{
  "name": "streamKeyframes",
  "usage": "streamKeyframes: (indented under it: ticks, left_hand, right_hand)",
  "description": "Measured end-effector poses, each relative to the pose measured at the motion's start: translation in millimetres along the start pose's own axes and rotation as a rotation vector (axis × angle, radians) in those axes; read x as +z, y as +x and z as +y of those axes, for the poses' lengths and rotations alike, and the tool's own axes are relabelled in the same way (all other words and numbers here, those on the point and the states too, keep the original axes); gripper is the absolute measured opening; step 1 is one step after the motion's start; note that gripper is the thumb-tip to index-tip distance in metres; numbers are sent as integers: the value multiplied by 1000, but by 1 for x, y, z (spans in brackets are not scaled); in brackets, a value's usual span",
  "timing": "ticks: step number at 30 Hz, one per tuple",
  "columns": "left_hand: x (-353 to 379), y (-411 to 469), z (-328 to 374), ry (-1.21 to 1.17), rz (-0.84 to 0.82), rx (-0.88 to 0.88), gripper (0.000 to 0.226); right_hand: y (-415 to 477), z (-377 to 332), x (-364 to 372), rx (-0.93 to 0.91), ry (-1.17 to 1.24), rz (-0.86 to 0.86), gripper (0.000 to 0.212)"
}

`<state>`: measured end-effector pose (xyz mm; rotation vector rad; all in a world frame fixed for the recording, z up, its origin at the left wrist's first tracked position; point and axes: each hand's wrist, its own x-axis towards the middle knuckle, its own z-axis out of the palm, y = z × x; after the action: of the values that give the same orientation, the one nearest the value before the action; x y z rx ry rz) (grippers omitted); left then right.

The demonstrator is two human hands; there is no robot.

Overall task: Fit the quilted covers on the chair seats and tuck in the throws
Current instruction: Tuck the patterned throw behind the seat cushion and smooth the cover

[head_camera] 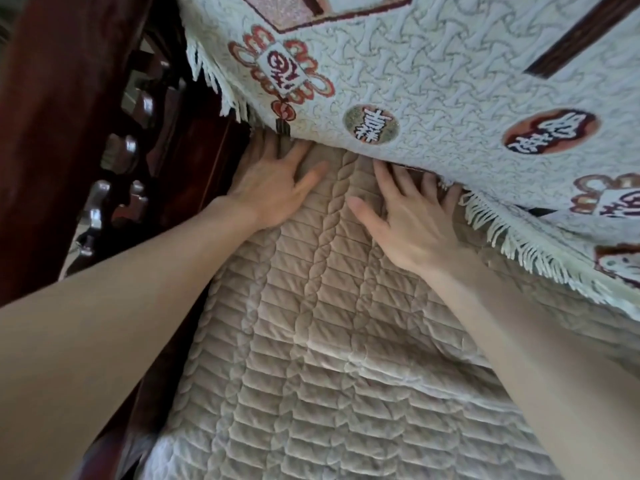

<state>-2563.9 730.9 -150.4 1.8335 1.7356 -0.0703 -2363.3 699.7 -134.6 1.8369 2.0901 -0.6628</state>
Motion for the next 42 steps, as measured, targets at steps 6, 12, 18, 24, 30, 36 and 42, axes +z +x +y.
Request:
streamKeyframes:
  ticks: [6, 12, 18, 24, 30, 36, 42]
  left_hand:
    - [0, -20, -3, 109, 20, 66, 61]
    - [-17, 10, -4, 51, -164, 13, 67]
    - [6, -15, 12, 157, -18, 68, 67]
    - [-6, 11, 24, 227, -121, -27, 70]
    - [18, -23, 42, 264, 0, 131, 68]
    - [23, -12, 58, 319, -23, 64, 66]
    - [40, -43, 83, 360, -22, 316, 72]
  right_hand:
    - [-7, 3, 3, -8, -9, -16, 78]
    - [-1, -2, 8, -11, -47, 6, 81]
    - [-12, 0, 11, -9, 6, 24, 78]
    - [-8, 16, 3, 45, 85, -8, 73]
    - [-41, 38, 0, 45, 23, 38, 77]
    - [-12, 65, -8, 53, 78, 52, 74]
    - [-78, 84, 18, 92, 16, 32, 82]
